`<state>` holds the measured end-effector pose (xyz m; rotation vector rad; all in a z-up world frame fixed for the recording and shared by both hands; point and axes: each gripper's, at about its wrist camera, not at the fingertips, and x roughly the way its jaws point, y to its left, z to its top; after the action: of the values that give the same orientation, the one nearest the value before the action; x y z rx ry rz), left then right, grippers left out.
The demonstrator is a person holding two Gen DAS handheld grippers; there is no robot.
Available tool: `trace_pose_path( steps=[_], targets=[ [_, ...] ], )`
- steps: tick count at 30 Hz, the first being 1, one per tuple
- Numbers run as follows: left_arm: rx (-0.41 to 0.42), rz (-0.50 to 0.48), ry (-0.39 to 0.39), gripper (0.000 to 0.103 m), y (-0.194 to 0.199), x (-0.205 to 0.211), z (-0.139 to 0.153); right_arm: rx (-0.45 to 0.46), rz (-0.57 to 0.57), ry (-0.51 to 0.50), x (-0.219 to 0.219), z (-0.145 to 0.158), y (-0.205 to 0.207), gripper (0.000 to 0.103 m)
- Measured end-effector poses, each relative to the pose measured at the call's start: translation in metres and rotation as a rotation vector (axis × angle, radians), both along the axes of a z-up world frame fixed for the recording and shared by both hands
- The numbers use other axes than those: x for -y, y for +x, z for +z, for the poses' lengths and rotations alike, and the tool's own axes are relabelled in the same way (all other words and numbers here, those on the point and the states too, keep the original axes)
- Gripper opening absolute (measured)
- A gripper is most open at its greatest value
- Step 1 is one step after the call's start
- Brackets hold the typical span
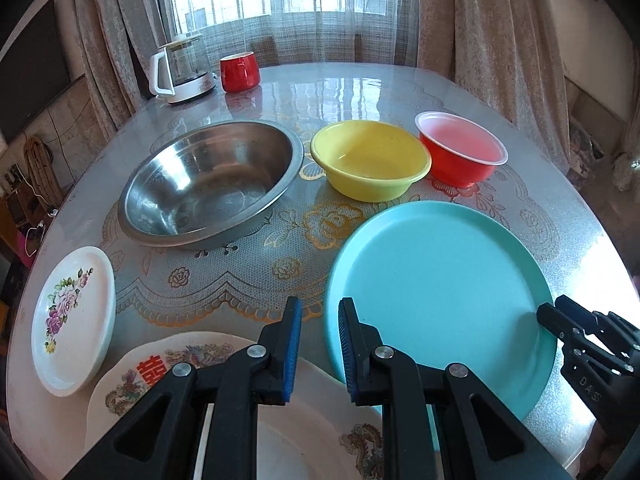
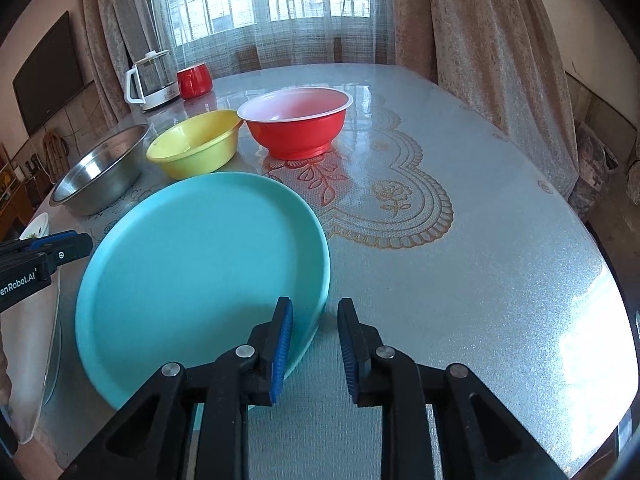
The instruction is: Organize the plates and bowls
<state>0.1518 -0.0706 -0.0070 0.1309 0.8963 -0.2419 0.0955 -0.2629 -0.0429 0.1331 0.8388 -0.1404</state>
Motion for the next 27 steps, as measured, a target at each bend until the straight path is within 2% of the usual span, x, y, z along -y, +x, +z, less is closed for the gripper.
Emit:
trace_pose_path(
  steps=[7, 13, 16, 19, 23, 27],
  targets=[
    [0.015, 0.095, -0.083, 0.022, -0.022, -0.047, 0.010, -0.026, -0.011, 0.043, 0.008, 0.003, 0.001, 0.032],
    [0.040, 0.211, -0.154, 0.023, -0.039, -0.099, 0.013, 0.033, -0.030, 0.046, 0.011, 0.022, 0.000, 0.036],
    [0.093, 0.259, -0.165, 0.031, -0.048, -0.122, 0.020, 0.051, 0.063, 0.084, -0.006, 0.035, 0.009, 0.039],
    [0.136, 0.305, -0.172, 0.038, -0.055, -0.149, 0.023, 0.045, 0.212, 0.173, -0.037, 0.046, 0.024, 0.039],
    [0.176, 0.388, -0.217, 0.056, -0.060, -0.192, 0.020, 0.025, 0.429, 0.305, -0.096, 0.058, 0.042, 0.040],
    [0.165, 0.473, -0.253, 0.058, -0.062, -0.230, 0.011, -0.039, 0.578, 0.416, -0.155, 0.059, 0.061, 0.040]
  ],
)
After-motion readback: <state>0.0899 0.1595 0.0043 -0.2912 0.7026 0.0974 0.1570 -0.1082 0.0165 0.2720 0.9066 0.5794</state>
